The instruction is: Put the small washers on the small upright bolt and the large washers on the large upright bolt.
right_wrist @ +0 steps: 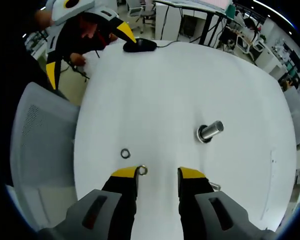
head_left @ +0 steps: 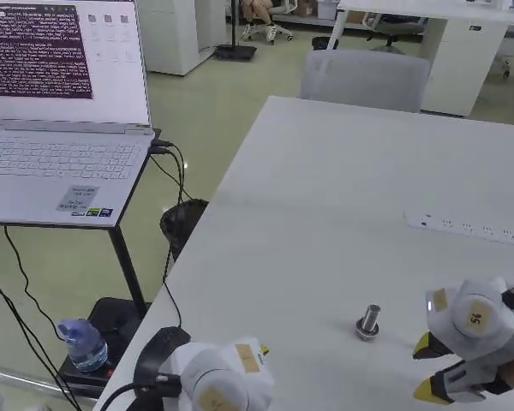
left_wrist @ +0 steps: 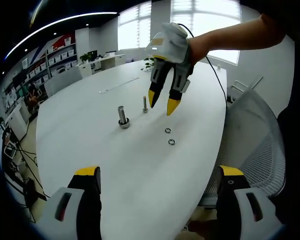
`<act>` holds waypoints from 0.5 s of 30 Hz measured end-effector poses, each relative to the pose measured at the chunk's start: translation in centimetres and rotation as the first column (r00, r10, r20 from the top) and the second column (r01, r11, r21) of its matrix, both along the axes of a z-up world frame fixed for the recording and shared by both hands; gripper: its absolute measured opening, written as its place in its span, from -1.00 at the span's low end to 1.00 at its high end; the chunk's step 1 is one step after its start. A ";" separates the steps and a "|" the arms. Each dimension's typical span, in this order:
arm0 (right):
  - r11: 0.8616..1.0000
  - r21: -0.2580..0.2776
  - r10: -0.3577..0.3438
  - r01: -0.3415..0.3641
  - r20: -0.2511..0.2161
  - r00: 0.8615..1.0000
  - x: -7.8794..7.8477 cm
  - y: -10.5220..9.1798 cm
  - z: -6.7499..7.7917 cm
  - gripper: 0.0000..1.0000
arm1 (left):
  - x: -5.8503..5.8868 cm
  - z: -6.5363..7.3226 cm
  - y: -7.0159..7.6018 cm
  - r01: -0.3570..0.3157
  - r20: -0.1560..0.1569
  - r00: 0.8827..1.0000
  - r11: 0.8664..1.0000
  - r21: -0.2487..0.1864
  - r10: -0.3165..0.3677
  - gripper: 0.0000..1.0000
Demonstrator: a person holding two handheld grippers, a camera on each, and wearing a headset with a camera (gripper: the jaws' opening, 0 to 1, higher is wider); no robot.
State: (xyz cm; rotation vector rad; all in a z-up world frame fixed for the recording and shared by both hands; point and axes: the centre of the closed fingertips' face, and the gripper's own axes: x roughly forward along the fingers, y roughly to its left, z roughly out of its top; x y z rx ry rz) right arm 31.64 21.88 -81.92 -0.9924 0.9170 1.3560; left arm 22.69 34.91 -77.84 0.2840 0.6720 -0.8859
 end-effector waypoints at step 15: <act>1.000 0.011 0.002 -0.002 -0.017 1.000 -2.9 -0.1 -2.3 -0.33 | -0.4 -0.2 0.3 -0.012 -0.003 1.000 1.000 0.013 0.012 0.99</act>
